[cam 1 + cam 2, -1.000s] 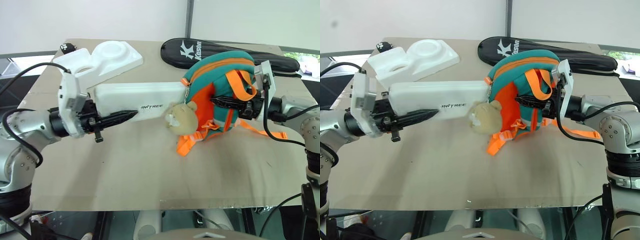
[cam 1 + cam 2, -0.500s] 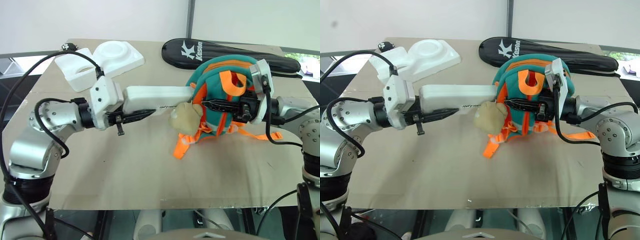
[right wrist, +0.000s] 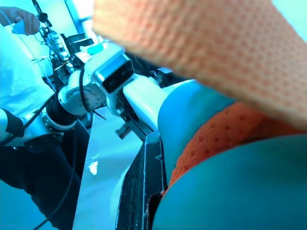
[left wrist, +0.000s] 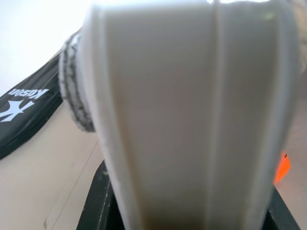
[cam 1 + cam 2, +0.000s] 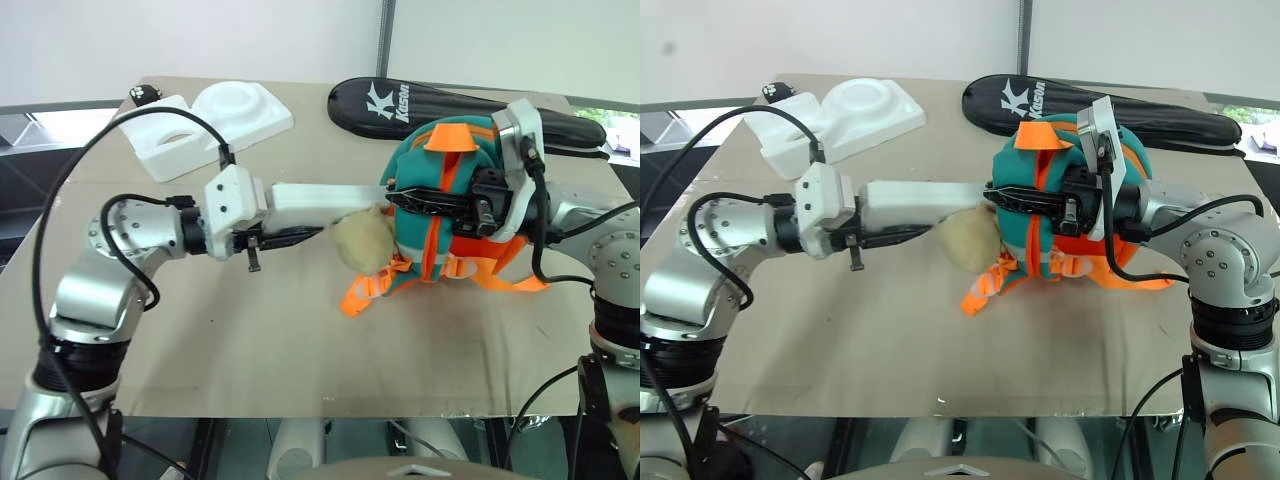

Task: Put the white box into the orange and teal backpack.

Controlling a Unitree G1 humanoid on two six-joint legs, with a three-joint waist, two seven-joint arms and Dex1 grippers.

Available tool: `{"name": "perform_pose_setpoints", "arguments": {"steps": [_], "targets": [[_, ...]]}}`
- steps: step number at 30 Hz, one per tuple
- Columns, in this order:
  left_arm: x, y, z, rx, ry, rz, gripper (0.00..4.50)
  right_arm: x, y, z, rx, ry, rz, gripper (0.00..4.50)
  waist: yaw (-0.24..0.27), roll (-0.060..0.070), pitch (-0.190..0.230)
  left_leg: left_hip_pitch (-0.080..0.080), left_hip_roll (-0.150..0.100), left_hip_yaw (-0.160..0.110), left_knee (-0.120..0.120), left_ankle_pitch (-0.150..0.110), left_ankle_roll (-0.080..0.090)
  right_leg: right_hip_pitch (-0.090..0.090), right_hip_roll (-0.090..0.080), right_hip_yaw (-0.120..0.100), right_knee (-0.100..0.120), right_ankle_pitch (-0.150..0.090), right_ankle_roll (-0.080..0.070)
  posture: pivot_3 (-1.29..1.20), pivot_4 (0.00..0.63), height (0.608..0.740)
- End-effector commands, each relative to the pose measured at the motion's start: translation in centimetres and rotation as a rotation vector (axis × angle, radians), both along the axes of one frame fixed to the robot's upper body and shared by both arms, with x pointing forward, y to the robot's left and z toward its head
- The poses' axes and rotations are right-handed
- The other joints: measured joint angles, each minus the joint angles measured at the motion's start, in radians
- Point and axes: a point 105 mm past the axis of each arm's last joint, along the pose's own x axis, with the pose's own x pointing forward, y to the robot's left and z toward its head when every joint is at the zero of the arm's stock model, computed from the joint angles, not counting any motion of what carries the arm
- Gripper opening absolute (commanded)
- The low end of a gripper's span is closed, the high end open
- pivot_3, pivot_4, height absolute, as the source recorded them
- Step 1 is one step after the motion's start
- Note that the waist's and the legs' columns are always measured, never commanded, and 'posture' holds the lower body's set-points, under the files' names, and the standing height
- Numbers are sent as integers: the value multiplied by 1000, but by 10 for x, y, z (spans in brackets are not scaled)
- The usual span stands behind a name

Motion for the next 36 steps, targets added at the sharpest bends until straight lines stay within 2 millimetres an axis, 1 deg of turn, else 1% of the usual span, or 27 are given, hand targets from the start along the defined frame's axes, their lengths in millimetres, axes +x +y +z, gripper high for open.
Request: {"name": "perform_pose_setpoints", "arguments": {"steps": [1, 3, 6, 9, 12, 13, 15, 16, 18, 23, 28, 32, 34, 36], "targets": [[-22, -32, -24, 60, 74, -215, 1119, -18, 6, 23, 29, -120, 60, 75, 3, 0, 0, 0, 0, 0, 0, 0, 0, 0, 0, 0, 0, 0, 0, 0, 150, 740], [-24, -36, -22, 32, 91, -236, 1119, -19, 5, 21, 20, -116, 57, 75, 3, 0, 0, -1, 0, 0, 1, 0, 0, 0, 0, 0, 0, 0, 0, 0, 150, 740], [-26, -42, -24, 36, 90, -268, 1119, -20, 5, 19, 22, -108, 61, 75, 1, 0, 0, -1, 0, 0, 1, 0, 0, 0, 0, 0, 0, 0, 0, 0, 150, 740], [-26, -44, -23, 44, 59, -284, 1119, -21, 6, 20, 31, -112, 56, 75, 0, 0, 0, -1, 0, 0, 1, 0, 0, 0, 0, 0, 0, 0, 0, 0, 150, 740], [-24, -44, -16, 4, 47, -280, 1119, -17, 1, 17, 25, -109, 14, 75, 1, 0, 0, -1, 0, 0, 1, 0, 0, 0, 0, 0, 0, 0, 0, 0, 150, 740], [-23, -44, -10, -47, 65, -271, 1119, -15, -2, 14, 22, -105, -6, 75, 1, 0, 0, -1, 0, 0, 2, 0, 0, 0, 0, 0, 0, 0, 0, 0, 150, 740], [-20, -45, 14, -273, 190, -241, 1119, -8, -11, 7, 14, -92, -68, 75, 3, 0, 0, -1, 0, -1, 2, 0, 0, 1, 0, 0, 0, 0, 0, 0, 150, 740], [-20, -44, 20, -333, 235, -237, 1119, -6, -14, 4, 10, -90, -86, 75, 2, 0, 0, -2, 0, -1, 3, 0, 0, 1, 0, -1, 0, 0, 0, 0, 150, 740], [-25, -40, 23, -368, 312, -253, 1119, -4, -21, 2, 12, -81, -122, 75, -3, 0, 0, -2, 0, -2, 4, 0, 0, 1, 0, -1, 0, 0, 1, 0, 150, 740], [-21, -26, 44, -554, 459, -241, 1119, 4, -41, -4, 23, -63, -213, 75, -17, 0, 0, -1, 1, -2, 3, 0, 0, 0, 1, -1, 2, 0, 0, 0, 150, 740], [-23, -25, 52, -618, 534, -265, 1119, 8, -58, -12, -2, -52, -284, 75, -25, 0, 0, -1, 1, -2, 3, 0, 0, 0, 1, 0, 2, 0, 1, 0, 150, 740], [-25, -31, 47, -585, 540, -269, 1119, 9, -68, -19, -38, -49, -327, 75, -25, 0, 0, -1, 1, -2, 3, 0, 0, 0, 1, 0, 1, 0, 0, 0, 150, 740], [-20, -29, 46, -587, 511, -235, 1119, 11, -76, -28, -115, -61, -366, 75, -23, 0, 0, -1, 1, -2, 3, 0, 0, 0, 1, 0, 1, 0, 0, 0, 150, 740], [-18, -25, 51, -609, 513, -225, 1119, 15, -87, -42, -210, -72, -416, 75, -21, 0, 0, -1, 1, -2, 3, 0, 0, 0, 1, -1, 1, 0, 0, 0, 150, 740]]}}
